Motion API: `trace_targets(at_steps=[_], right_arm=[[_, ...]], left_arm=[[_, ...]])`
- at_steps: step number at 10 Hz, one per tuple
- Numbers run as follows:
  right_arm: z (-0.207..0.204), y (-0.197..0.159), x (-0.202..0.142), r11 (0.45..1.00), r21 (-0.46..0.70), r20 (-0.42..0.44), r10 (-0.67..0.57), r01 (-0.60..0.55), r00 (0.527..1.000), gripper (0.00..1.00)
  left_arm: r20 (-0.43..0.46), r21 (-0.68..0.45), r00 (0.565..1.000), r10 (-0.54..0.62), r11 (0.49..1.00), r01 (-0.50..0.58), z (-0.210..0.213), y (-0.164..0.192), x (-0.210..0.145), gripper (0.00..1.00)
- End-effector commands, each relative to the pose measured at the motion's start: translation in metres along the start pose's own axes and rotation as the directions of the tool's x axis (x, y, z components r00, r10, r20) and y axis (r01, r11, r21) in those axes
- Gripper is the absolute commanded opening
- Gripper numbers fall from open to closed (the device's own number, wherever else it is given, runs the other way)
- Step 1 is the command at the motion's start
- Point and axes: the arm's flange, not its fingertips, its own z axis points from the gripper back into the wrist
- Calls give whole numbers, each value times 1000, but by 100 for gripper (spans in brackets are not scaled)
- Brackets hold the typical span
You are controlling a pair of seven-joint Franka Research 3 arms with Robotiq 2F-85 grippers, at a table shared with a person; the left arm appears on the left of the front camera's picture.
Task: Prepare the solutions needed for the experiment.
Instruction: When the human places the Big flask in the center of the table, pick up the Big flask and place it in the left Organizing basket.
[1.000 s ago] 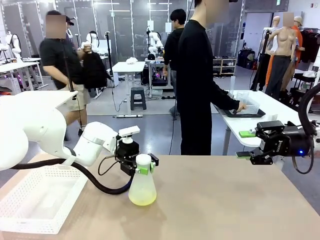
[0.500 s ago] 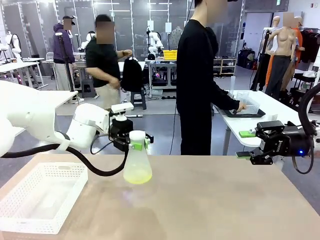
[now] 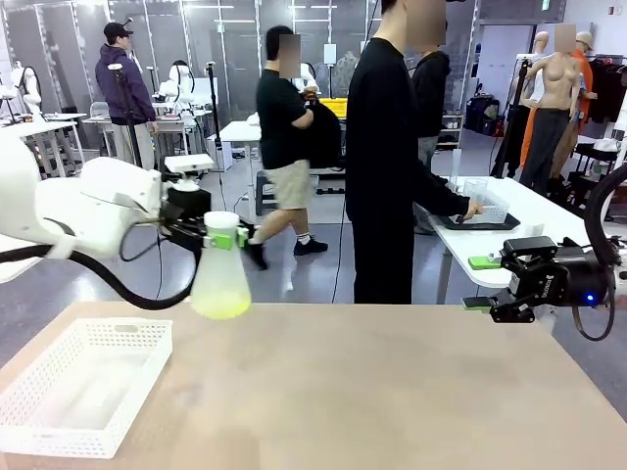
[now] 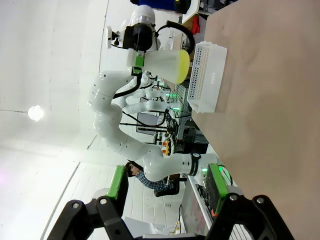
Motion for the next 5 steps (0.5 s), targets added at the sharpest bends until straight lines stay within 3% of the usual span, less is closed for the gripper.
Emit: trace_targets(at_steps=[1,3,5], right_arm=[[-1,1,1,1000,4,-1,4,-4,1000,80],[-1,1,1,1000,4,-1,4,-4,1000,80],[-1,1,1,1000,4,-1,4,-4,1000,80]], left_arm=[[30,132,999,-43,991,39,17,-48,-4,4],[28,239,995,-92,968,82,50,-85,-22,4],[-30,314,990,-137,939,140,75,-119,-45,4]])
